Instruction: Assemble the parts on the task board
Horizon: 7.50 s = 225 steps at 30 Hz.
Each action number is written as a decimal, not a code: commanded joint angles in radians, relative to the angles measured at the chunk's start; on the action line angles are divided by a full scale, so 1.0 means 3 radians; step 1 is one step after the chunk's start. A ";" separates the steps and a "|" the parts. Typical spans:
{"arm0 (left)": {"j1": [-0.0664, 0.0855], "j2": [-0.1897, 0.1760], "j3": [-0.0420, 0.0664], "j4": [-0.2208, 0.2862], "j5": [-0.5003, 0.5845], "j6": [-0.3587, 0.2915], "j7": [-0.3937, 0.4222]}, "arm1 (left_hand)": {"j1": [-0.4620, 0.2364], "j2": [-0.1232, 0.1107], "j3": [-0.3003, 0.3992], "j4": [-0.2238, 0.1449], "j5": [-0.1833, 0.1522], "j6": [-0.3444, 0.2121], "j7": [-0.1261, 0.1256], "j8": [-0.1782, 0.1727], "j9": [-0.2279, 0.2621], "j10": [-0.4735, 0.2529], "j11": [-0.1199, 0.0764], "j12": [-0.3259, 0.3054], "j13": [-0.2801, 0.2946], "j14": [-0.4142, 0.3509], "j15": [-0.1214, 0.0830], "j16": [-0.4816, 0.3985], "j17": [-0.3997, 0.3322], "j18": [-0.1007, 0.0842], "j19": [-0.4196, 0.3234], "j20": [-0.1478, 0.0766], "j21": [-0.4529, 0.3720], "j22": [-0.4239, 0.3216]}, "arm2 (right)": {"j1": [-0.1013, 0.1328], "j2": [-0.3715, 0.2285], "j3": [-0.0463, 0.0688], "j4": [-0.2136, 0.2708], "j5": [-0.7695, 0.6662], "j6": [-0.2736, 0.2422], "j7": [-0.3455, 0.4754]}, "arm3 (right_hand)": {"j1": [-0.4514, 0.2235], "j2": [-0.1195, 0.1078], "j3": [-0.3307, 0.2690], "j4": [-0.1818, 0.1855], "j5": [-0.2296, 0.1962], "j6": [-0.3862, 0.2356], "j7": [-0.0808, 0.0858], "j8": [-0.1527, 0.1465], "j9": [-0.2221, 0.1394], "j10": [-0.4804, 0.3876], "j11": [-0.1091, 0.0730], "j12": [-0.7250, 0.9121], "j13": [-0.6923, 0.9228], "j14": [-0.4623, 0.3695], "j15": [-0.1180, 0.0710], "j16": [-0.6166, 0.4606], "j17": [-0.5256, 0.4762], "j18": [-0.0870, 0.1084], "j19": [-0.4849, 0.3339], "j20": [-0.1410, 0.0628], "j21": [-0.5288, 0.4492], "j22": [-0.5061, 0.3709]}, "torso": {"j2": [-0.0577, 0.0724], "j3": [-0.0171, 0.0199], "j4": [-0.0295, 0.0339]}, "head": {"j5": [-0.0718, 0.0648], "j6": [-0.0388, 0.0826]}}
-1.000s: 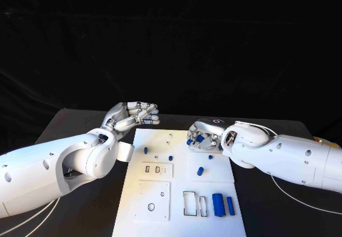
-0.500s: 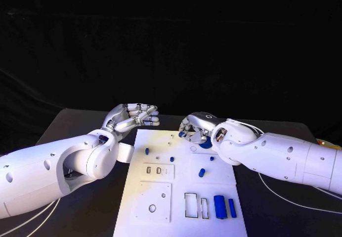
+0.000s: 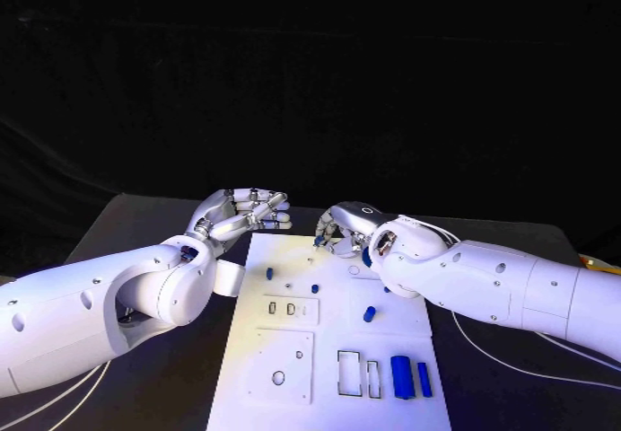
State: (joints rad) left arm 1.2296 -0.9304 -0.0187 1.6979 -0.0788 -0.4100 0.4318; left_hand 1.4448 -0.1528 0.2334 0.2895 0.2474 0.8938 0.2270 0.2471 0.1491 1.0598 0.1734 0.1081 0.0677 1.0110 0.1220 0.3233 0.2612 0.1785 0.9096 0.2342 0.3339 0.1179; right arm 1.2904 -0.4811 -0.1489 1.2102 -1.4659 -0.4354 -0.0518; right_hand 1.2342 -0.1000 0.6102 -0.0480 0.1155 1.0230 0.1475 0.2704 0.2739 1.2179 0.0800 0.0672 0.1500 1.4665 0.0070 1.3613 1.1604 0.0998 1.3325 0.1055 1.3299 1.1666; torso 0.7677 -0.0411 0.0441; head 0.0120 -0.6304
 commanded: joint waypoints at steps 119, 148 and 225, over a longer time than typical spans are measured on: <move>0.0027 -0.0062 0.0002 -0.0047 0.0036 0.0143 -0.0063 | -0.0032 0.0015 -0.0002 -0.0008 -0.0015 -0.0029 0.0017 -0.0019 -0.0008 -0.0037 0.0007 -0.0038 0.0000 -0.0043 0.0022 -0.0043 0.0016 0.0013 -0.0004 0.0012 -0.0015 -0.0018 | -0.0060 -0.0835 0.0046 0.0406 0.0639 0.0520 -0.0256 | 0.0213 -0.0254 -0.1105 0.0544 0.0319 -0.0897 0.0092 0.0220 0.0290 0.0532 0.0032 0.4335 0.3863 0.0281 0.0031 0.0612 0.1042 -0.0147 0.0300 0.0054 0.0287 0.0621 | -0.0043 0.0026 -0.0088 | 0.0052 -0.0076; 0.0027 -0.0070 0.0002 -0.0049 0.0036 0.0185 -0.0085 | -0.0029 0.0018 0.0000 -0.0009 -0.0015 -0.0025 0.0012 -0.0018 -0.0006 -0.0030 0.0004 -0.0043 0.0004 -0.0050 0.0021 -0.0053 0.0025 0.0015 -0.0006 0.0015 -0.0020 -0.0024 | -0.0116 -0.0806 0.0038 0.0439 0.0022 0.0239 -0.0272 | 0.0328 -0.0250 -0.0784 0.0396 0.0317 -0.0387 -0.0068 0.0502 0.0424 0.0844 -0.0106 0.4698 0.4301 0.0303 -0.0083 0.0645 0.1150 -0.0193 0.0429 -0.0042 0.0426 0.0835 | -0.0046 0.0025 -0.0088 | 0.0053 -0.0098; 0.0028 -0.0031 0.0003 -0.0046 0.0036 0.0172 -0.0084 | -0.0022 0.0028 0.0009 -0.0010 -0.0015 -0.0029 0.0012 -0.0021 -0.0007 -0.0029 0.0004 -0.0053 0.0005 -0.0057 0.0023 -0.0064 0.0037 0.0015 -0.0009 0.0018 -0.0025 -0.0031 | -0.0250 0.0130 0.0003 0.0204 -0.0282 -0.0069 -0.0381 | -0.0054 -0.0391 -0.0514 0.0444 0.0394 -0.0718 0.0077 0.0104 0.0411 0.0722 0.0021 0.4579 0.4172 0.0298 0.0023 0.0642 0.1136 -0.0187 0.0406 0.0043 0.0391 0.0837 | -0.0042 0.0026 -0.0090 | 0.0092 -0.0116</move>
State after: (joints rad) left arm 1.2364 -0.9407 -0.0188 1.6809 -0.0702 -0.3713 0.4009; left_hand 1.4409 -0.1488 0.2334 0.2896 0.2474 0.8939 0.2269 0.2472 0.1481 1.0563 0.1769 0.0956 0.0677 1.0023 0.1307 0.3076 0.2713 0.1784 0.9095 0.2342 0.3299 0.1093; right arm 1.2204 -0.4416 -0.1443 1.2762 -1.5572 -0.5005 -0.1662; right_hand 1.2263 -0.2185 0.4582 0.0845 0.2374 0.8096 0.1725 0.3050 0.3964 1.4321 0.0800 1.4458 1.3078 1.4665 0.0075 1.5528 1.3073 0.0536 1.4536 0.1096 1.4529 1.3075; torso 0.7551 -0.0332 0.0172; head 0.0403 -0.6641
